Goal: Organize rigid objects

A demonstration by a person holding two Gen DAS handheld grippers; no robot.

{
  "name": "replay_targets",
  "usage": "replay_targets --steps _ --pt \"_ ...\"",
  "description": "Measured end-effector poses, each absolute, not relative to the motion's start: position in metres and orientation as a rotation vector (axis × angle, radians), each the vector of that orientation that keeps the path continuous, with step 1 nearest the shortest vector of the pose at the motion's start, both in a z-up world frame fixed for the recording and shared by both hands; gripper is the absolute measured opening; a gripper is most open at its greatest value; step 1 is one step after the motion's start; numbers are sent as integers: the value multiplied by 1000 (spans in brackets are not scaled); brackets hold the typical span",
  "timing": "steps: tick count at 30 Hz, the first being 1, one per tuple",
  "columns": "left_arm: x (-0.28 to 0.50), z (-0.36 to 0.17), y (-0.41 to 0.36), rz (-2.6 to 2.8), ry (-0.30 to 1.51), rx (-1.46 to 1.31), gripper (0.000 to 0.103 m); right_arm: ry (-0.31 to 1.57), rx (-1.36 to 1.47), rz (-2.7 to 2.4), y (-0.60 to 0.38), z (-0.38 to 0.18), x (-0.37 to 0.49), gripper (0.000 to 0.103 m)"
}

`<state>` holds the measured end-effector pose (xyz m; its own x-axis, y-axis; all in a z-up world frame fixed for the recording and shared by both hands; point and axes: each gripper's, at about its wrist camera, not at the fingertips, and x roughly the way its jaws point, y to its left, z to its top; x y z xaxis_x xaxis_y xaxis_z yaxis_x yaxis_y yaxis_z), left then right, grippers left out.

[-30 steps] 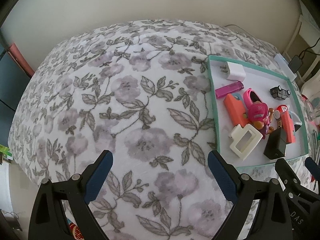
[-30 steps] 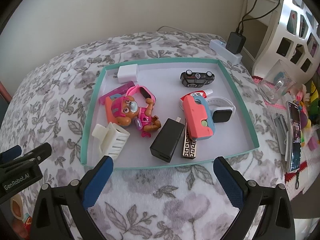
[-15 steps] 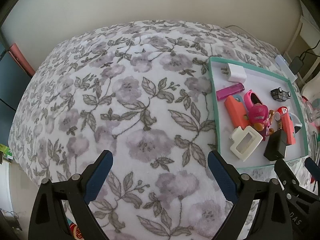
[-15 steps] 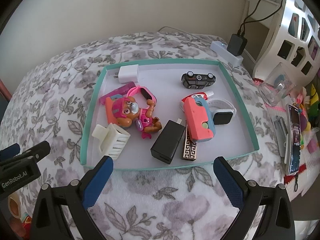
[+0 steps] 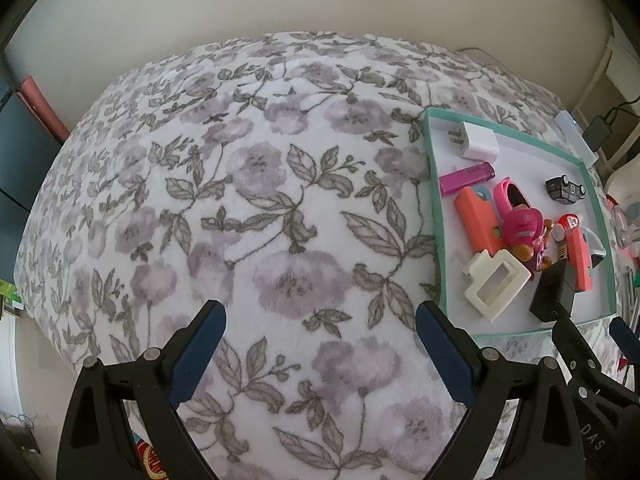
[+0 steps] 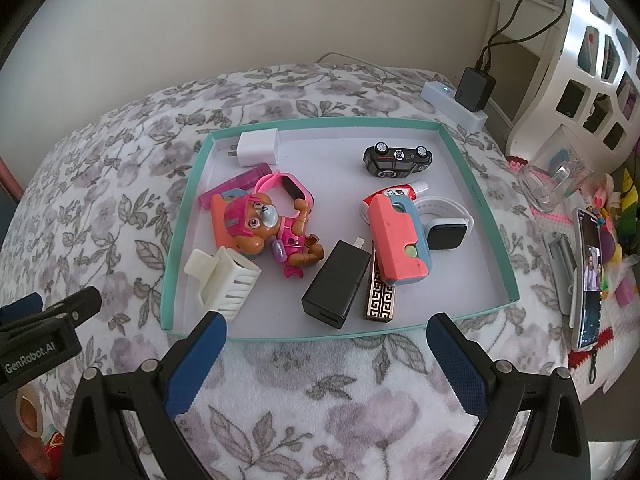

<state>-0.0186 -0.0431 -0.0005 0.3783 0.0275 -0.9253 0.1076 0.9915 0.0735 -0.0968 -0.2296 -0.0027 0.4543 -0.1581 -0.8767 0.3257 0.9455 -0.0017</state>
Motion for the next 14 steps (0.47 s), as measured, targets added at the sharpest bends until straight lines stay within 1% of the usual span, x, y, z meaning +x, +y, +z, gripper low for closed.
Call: replay_targets --steps 14 --pt "-19 4 -43 -33 1154 122 96 1060 177 -301 -230 -4 -96 102"
